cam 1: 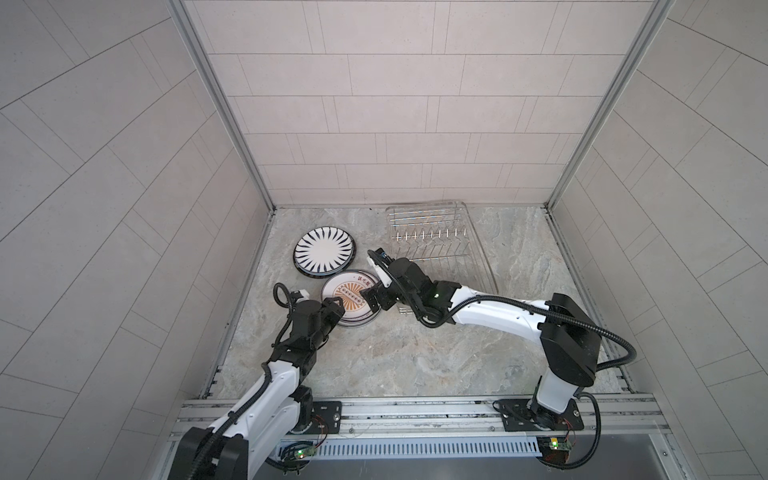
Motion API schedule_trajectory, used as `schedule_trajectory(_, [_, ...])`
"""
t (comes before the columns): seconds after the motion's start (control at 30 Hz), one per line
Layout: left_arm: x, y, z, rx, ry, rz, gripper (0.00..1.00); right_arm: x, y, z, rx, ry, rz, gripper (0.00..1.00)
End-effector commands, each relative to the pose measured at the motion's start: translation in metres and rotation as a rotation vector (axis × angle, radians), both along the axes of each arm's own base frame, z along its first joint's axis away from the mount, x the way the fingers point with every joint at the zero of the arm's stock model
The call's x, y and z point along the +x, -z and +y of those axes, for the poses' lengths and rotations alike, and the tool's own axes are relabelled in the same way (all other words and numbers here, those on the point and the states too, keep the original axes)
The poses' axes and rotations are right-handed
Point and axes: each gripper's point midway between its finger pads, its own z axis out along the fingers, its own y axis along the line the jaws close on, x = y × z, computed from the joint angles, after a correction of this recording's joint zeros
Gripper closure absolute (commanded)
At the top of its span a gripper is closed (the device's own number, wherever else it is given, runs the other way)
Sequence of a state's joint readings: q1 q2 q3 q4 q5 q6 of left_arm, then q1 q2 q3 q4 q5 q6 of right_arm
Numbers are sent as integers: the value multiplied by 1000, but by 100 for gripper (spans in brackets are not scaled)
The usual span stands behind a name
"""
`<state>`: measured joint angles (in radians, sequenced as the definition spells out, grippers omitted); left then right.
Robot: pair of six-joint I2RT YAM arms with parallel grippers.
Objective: Unload the plates from the dish rack
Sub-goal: 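Open the left gripper to release the plate onto the stack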
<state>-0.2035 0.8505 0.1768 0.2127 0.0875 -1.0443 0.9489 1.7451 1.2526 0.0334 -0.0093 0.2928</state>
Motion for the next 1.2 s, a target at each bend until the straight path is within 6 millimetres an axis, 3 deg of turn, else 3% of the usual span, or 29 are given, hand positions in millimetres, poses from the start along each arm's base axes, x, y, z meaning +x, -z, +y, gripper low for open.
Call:
schedule_trajectory(0.0, [6,-15,1,31,0,-37,44,4,-4,2,6,19,-6,1])
schedule_trajectory(0.4, [2,-15,-2,119,43,-4,46,24,23,-5,-12,80,104,1])
schedule_trajectory(0.67, [1,-10,-1,176,50,22,44,24,23,-4,-5,77,111,1])
schedule_trajectory(0.97, [-5,-5,18,311,-24,59,49,22,21,-2,6,68,117,2])
schedule_trajectory(1.17, [-5,-7,18,322,-21,53,53,23,22,-2,4,72,118,2])
